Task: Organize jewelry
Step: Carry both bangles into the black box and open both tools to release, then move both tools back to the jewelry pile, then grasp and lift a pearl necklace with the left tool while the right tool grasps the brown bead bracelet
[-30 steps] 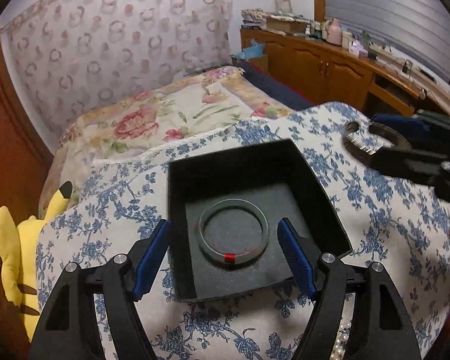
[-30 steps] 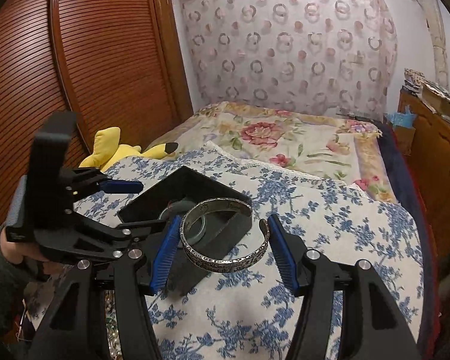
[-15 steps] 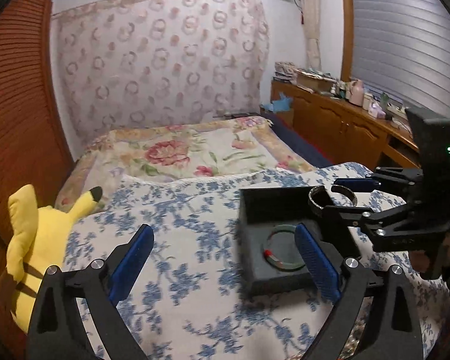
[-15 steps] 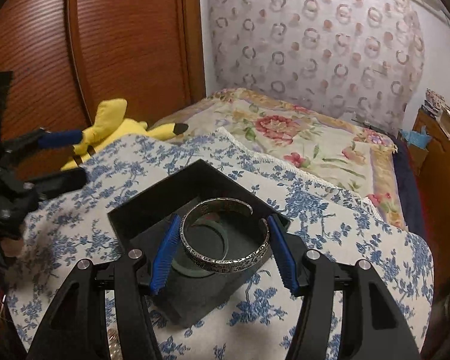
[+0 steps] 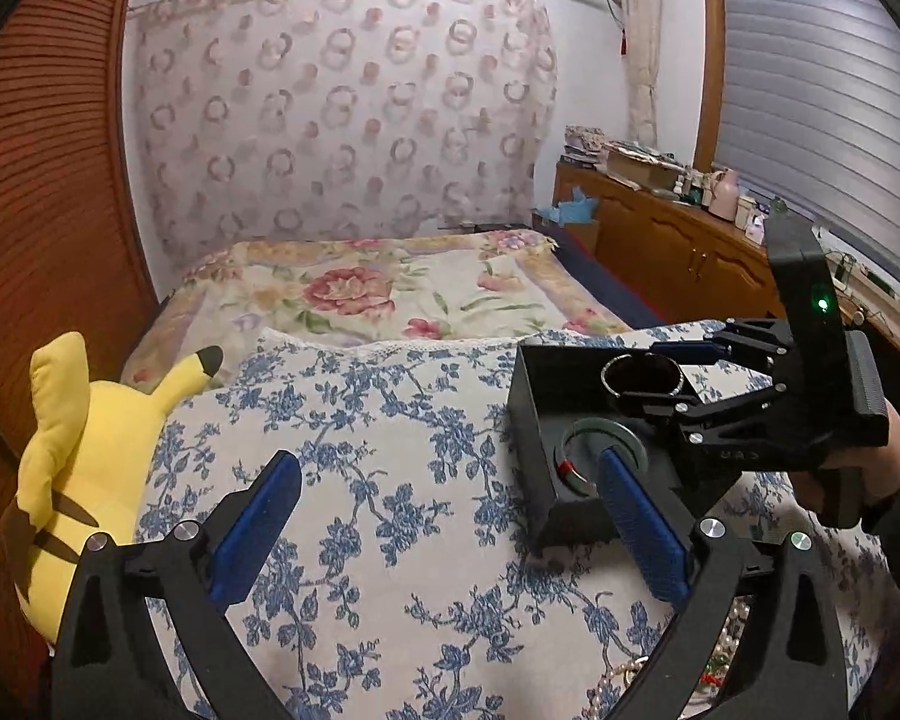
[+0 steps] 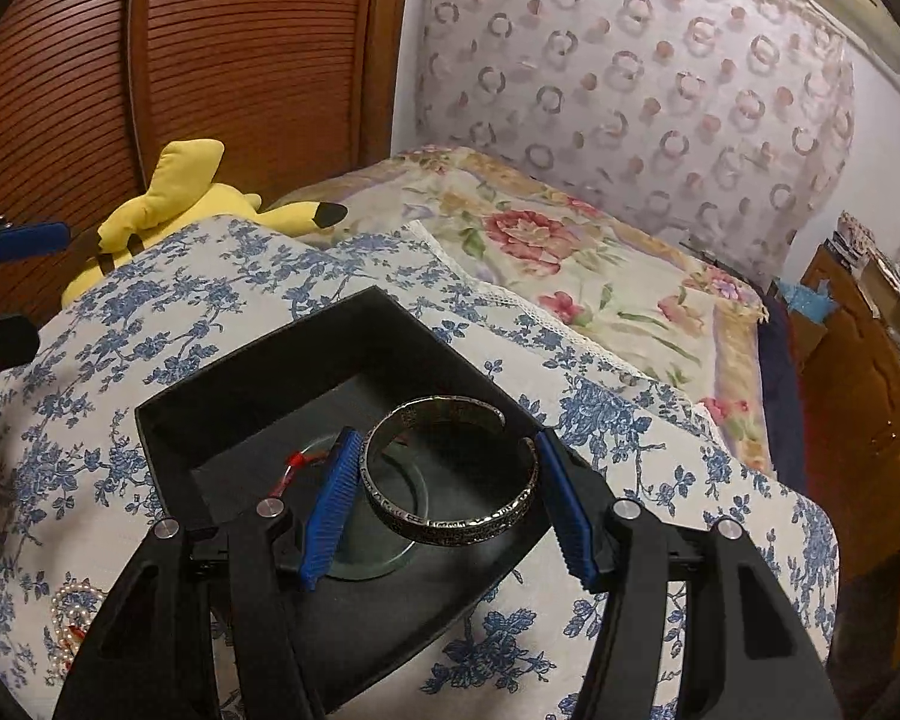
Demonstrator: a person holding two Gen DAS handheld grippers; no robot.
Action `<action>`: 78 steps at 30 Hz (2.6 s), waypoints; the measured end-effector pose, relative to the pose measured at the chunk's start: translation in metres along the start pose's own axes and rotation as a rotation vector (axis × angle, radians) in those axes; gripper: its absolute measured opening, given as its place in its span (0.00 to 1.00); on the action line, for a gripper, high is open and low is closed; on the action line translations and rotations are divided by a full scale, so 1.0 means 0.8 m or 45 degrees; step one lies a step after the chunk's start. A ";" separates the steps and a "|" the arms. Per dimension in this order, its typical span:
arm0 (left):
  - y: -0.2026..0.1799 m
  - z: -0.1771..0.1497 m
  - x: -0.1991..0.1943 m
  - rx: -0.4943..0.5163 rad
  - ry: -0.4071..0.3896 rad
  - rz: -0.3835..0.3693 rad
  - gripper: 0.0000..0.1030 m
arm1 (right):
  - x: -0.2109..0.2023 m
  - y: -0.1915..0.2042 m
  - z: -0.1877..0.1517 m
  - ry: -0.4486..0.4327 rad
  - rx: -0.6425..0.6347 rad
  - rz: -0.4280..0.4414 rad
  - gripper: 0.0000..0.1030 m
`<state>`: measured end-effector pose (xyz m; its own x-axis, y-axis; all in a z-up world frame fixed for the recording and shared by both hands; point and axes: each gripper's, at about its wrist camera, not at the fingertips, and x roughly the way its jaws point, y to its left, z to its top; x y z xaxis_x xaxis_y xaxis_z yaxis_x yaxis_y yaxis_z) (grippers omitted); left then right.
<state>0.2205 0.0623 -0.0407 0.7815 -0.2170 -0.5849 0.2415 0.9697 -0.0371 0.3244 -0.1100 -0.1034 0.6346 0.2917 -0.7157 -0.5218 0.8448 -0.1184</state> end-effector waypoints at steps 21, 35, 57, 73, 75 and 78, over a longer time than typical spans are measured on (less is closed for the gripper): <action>-0.047 -0.050 -0.050 0.050 0.021 -0.048 0.92 | -0.118 0.016 -0.066 -0.130 0.115 0.104 0.61; -0.073 -0.147 -0.075 0.016 0.217 -0.224 0.62 | -0.172 0.074 -0.195 -0.030 0.217 0.241 0.61; -0.088 -0.139 -0.013 0.133 0.335 -0.010 0.15 | -0.176 0.072 -0.223 -0.041 0.273 0.239 0.61; -0.069 -0.087 -0.095 0.060 0.083 -0.064 0.04 | -0.179 0.095 -0.217 -0.027 0.208 0.266 0.61; -0.069 -0.076 -0.108 0.052 0.046 -0.074 0.04 | -0.178 0.098 -0.216 -0.027 0.201 0.271 0.61; -0.070 -0.063 -0.122 0.057 -0.001 -0.067 0.04 | -0.175 0.103 -0.212 -0.025 0.194 0.283 0.61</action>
<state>0.1020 0.0350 -0.0221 0.7674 -0.2674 -0.5827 0.3076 0.9510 -0.0313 0.0957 -0.1576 -0.1296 0.5256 0.4848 -0.6991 -0.5586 0.8165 0.1462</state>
